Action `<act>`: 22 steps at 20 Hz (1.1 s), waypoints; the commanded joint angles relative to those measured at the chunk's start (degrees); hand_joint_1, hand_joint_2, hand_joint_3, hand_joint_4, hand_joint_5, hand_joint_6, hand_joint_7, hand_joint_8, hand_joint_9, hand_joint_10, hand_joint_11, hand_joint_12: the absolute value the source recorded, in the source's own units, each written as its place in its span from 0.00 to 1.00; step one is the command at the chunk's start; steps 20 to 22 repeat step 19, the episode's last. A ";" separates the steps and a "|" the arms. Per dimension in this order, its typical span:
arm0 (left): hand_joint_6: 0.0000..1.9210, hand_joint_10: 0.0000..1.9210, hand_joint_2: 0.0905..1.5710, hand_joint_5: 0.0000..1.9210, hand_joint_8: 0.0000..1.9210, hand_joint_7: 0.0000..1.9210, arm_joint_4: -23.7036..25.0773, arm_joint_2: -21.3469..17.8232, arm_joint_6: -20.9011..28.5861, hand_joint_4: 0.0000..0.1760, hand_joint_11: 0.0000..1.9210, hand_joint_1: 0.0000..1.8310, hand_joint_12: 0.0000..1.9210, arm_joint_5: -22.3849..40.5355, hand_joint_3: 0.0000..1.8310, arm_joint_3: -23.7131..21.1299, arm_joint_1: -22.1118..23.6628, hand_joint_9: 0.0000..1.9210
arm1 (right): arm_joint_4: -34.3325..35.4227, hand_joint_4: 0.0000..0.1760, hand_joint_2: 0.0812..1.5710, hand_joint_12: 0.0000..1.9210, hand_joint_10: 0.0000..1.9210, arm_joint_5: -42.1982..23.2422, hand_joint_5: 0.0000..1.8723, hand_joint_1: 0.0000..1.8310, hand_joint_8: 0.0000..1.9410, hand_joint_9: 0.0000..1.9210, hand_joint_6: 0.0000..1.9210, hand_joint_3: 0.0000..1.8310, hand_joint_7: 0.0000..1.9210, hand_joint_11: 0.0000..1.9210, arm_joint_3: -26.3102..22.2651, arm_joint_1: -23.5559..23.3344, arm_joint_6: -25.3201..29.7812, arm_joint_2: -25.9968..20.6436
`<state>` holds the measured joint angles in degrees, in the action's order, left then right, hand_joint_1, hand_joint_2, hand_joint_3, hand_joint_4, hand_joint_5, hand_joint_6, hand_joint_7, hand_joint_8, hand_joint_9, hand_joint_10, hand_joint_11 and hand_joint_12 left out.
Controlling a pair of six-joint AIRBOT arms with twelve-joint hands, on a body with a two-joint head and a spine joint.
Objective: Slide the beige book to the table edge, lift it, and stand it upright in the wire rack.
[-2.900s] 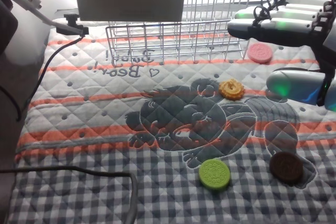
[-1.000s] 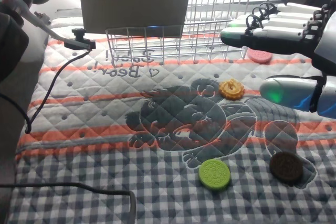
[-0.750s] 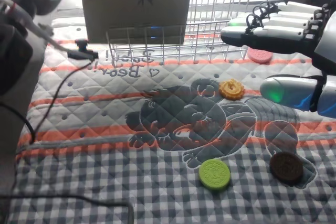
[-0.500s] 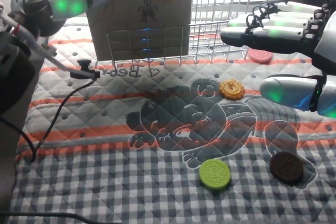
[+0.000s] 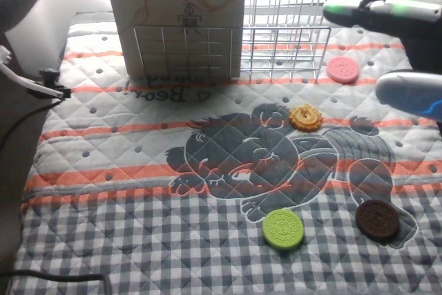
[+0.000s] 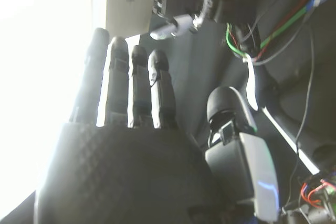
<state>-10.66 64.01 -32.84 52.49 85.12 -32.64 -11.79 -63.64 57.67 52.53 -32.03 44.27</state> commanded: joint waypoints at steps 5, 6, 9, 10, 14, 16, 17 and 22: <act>0.00 0.00 0.49 0.00 0.00 0.00 6.28 -11.72 -0.08 1.00 0.05 0.25 0.02 10.75 0.00 -8.67 -0.40 0.00 | 4.53 0.00 0.85 0.21 0.00 -9.49 0.17 0.00 0.01 0.16 0.00 0.00 0.16 0.09 -2.06 1.05 -2.05 -3.21; 0.00 0.00 0.51 0.00 0.00 0.00 6.69 -14.66 -1.30 1.00 0.01 0.27 0.00 12.24 0.00 -11.60 -2.00 0.00 | 5.87 0.00 0.83 0.19 0.00 -10.83 0.16 0.00 0.00 0.15 0.00 0.00 0.16 0.05 -2.95 2.01 -4.13 -4.06; 0.00 0.00 0.50 0.00 0.00 0.00 4.93 -20.29 -3.33 1.00 0.00 0.29 0.00 20.33 0.00 -18.60 -11.15 0.00 | 11.47 0.00 0.85 0.17 0.00 -17.27 0.15 0.00 0.00 0.13 0.00 0.01 0.15 0.02 -4.63 6.92 -6.94 -5.61; 0.00 0.00 0.52 0.00 0.00 0.00 3.34 -22.59 -4.24 1.00 0.00 0.31 0.00 24.80 0.00 -22.06 -17.06 0.00 | 14.61 0.00 0.85 0.17 0.00 -20.86 0.15 0.00 0.00 0.12 0.00 0.00 0.15 0.02 -5.22 10.21 -7.67 -6.19; 0.00 0.00 0.57 0.00 0.00 0.00 -4.10 -26.44 -6.81 1.00 0.00 0.24 0.00 40.46 0.00 -30.71 -35.27 0.00 | 26.18 0.00 0.89 0.20 0.00 -35.86 0.14 0.01 0.00 0.10 0.00 0.00 0.12 0.01 -7.75 23.41 -9.08 -8.01; 0.00 0.00 0.57 0.00 0.00 0.00 -7.84 -26.49 -6.33 1.00 0.00 0.25 0.00 46.77 0.00 -33.12 -42.14 0.00 | 30.12 0.00 0.85 0.17 0.00 -37.37 0.11 0.05 0.00 0.09 0.00 0.00 0.10 0.01 -9.25 27.38 -9.09 -9.10; 0.00 0.00 0.59 0.00 0.00 0.00 -8.54 -25.95 -5.31 0.88 0.00 0.26 0.00 46.78 0.01 -33.61 -43.64 0.00 | 30.24 0.00 0.86 0.13 0.00 -37.36 0.09 0.06 0.00 0.09 0.00 0.00 0.09 0.04 -8.93 27.38 -9.16 -8.63; 0.00 0.00 0.64 0.01 0.00 0.00 -8.56 -24.19 -3.92 0.52 0.01 0.21 0.01 46.77 0.01 -32.87 -43.45 0.00 | 30.40 0.00 0.82 0.12 0.00 -37.36 0.06 0.12 0.00 0.10 0.00 0.00 0.10 0.06 -8.86 27.40 -9.16 -8.01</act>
